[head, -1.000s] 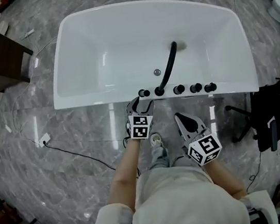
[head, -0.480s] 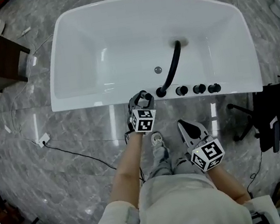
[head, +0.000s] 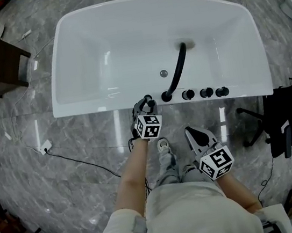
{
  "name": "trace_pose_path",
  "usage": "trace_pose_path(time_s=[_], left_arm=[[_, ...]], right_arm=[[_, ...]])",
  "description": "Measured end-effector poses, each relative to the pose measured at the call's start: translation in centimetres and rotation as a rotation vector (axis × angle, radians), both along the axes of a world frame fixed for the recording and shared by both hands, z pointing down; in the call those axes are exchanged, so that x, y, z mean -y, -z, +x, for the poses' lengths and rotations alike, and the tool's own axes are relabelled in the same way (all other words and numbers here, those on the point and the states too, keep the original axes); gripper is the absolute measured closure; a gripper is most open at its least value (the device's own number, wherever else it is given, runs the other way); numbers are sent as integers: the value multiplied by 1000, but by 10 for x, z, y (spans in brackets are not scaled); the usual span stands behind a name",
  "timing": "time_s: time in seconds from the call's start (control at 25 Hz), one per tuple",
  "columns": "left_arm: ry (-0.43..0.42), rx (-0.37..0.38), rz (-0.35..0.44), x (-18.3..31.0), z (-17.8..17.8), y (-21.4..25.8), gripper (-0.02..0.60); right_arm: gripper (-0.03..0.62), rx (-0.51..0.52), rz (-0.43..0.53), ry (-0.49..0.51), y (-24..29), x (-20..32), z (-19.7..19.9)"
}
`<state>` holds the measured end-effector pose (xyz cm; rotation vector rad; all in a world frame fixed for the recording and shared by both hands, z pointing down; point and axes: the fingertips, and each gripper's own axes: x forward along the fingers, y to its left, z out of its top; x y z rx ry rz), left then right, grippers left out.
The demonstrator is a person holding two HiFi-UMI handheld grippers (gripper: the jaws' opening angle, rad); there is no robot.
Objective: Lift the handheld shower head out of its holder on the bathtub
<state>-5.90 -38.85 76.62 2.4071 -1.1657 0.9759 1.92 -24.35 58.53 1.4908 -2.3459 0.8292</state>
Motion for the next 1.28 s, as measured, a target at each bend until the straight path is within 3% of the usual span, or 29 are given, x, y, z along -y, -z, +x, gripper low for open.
trace_pose_path(time_s=[0.6, 1.28], left_arm=[[81, -104, 83, -17, -9, 56, 439], [226, -254, 222, -54, -29, 157, 439]], right_arm=[[574, 9, 70, 40, 25, -7, -12], [574, 16, 188, 85, 68, -35, -17]])
